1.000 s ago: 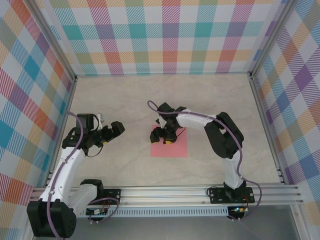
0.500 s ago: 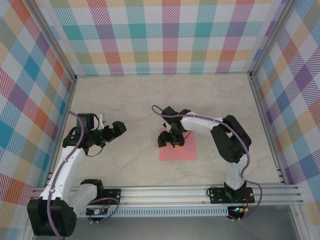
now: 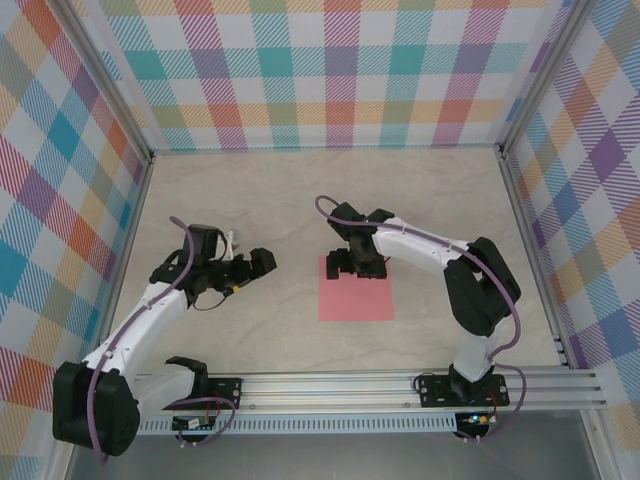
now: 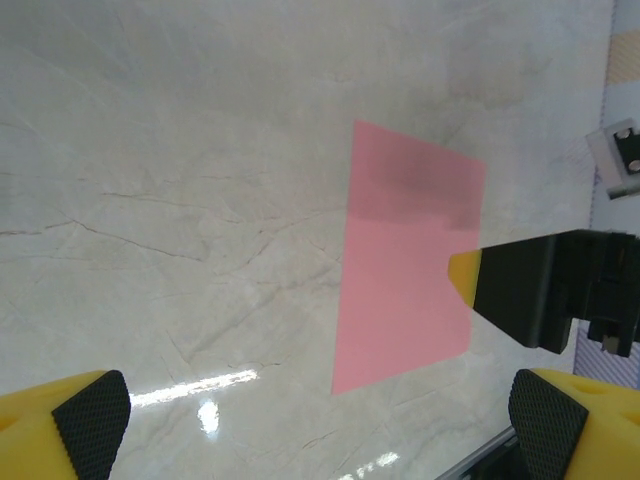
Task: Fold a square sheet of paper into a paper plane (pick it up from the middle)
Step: Fold the square sheet of paper in half at the center of the table.
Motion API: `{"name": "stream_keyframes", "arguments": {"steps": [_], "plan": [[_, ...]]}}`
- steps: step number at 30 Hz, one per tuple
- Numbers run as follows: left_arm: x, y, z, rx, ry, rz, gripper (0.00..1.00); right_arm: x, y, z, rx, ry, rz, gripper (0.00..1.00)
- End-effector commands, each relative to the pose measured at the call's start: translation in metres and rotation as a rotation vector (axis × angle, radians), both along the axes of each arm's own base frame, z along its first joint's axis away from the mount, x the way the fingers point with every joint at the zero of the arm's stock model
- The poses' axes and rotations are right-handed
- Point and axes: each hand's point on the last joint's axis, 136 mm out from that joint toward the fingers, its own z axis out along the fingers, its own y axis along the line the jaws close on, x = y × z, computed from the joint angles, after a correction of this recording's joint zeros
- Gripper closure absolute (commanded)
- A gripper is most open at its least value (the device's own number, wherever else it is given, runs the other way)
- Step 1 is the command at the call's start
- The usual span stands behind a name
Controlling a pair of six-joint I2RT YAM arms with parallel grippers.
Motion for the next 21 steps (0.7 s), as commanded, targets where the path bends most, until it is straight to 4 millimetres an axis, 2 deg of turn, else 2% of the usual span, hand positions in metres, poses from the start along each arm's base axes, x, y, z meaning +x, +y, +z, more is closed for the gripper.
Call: {"name": "stream_keyframes", "arguments": {"steps": [1,3,6,11,13,14,18,21], "plan": [[0.013,-0.006,-0.002,0.028,-0.037,0.025,0.0,0.001,-0.01,-0.006,-0.063,0.015,-0.059,0.0],[0.018,-0.014,-0.005,0.008,-0.038,0.007,0.0,0.003,-0.011,-0.005,-0.072,0.007,-0.061,0.0],[0.027,-0.019,-0.009,0.013,-0.035,-0.003,0.0,0.006,-0.01,0.01,-0.049,-0.03,-0.062,0.0],[0.037,-0.015,-0.006,0.05,-0.074,0.008,0.0,0.019,0.004,0.028,0.071,-0.169,0.019,0.0],[0.045,-0.011,-0.001,0.06,-0.127,0.04,0.0,0.022,-0.004,0.023,0.031,-0.174,-0.01,0.0],[0.047,-0.008,0.0,0.067,-0.142,0.059,0.0,0.018,-0.017,0.016,-0.019,-0.114,-0.071,0.0],[0.053,0.005,0.006,0.104,-0.209,0.12,0.0,0.01,-0.001,-0.002,0.046,-0.007,-0.055,0.0],[0.056,0.007,0.012,0.102,-0.277,0.125,0.0,0.006,-0.005,-0.007,0.013,0.004,-0.083,0.0]]}}
